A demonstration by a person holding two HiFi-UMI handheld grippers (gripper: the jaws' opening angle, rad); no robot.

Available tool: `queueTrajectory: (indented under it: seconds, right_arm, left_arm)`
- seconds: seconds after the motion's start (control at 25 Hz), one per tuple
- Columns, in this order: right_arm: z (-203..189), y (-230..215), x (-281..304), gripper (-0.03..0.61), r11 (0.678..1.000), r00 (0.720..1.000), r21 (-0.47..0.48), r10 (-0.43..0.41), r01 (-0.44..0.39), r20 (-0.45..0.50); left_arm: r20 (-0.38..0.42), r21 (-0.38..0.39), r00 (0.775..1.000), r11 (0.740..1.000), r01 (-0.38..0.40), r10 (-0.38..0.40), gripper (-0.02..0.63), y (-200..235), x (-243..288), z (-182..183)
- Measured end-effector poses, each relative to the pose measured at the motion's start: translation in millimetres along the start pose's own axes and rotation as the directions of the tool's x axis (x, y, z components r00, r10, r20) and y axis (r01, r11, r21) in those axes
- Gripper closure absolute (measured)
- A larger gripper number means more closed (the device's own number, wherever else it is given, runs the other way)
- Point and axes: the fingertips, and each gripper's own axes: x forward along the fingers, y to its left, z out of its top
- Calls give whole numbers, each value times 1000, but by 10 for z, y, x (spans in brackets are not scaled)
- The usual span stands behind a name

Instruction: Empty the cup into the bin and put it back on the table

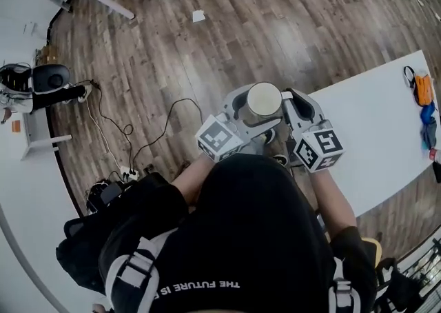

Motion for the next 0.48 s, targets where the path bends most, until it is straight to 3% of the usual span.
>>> queueTrajectory:
  seconds: [0.48]
  right_arm:
    - [-370, 487, 696, 529, 977, 972, -142, 129, -158, -195]
  left_arm:
    - [-12, -173, 995, 980, -97, 96, 210, 557, -584, -349]
